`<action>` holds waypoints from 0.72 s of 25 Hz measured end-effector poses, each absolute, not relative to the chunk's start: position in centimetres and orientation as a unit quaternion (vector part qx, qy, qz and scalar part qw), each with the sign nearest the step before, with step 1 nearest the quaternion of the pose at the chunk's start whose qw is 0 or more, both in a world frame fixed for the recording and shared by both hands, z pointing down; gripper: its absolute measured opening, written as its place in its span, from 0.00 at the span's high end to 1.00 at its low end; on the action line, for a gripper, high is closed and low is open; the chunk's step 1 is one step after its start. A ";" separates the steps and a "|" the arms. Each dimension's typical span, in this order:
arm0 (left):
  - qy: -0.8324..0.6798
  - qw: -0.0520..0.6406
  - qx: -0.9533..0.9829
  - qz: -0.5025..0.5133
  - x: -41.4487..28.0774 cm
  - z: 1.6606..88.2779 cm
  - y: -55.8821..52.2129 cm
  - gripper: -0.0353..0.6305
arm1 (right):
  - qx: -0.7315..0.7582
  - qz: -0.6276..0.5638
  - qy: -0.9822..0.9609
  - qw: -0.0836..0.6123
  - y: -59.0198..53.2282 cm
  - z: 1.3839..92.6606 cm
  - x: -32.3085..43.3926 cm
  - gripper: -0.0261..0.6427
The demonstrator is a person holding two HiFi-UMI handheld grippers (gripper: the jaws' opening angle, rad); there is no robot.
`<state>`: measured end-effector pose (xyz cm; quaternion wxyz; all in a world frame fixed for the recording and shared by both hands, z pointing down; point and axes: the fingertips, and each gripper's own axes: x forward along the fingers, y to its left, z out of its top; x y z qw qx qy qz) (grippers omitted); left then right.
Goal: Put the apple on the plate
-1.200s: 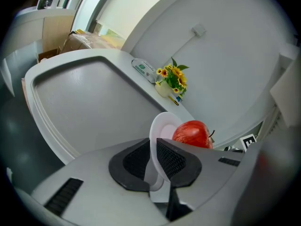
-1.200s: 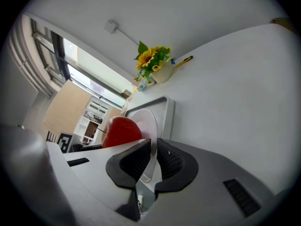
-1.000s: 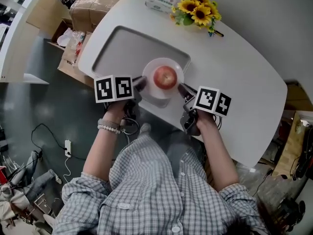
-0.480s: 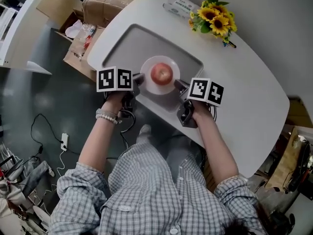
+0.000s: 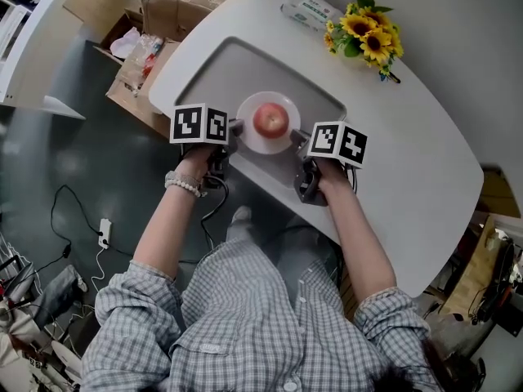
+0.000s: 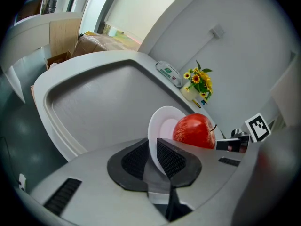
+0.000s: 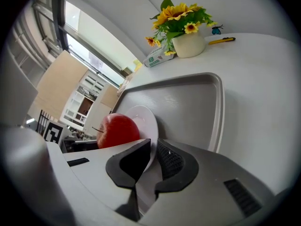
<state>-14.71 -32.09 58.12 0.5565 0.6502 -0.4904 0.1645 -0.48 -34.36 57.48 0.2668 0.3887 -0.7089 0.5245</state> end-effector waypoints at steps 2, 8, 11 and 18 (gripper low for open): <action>-0.490 0.553 0.652 0.169 -14.7 58.3 -32.2 0.88 | 0.387 0.515 -0.711 0.281 -34.3 57.6 -0.6 0.88; -0.484 0.548 0.660 0.173 -14.7 58.3 -32.3 0.88 | 0.376 0.501 -0.718 0.303 -33.9 57.8 -1.0 0.88; -0.484 0.546 0.664 0.164 -14.9 58.0 -32.1 0.87 | 0.383 0.500 -0.723 0.283 -34.1 57.1 -0.8 0.88; -0.504 0.504 0.688 0.135 -16.0 54.6 -32.3 0.88 | 0.431 0.474 -0.730 0.236 -33.8 54.1 2.5 0.88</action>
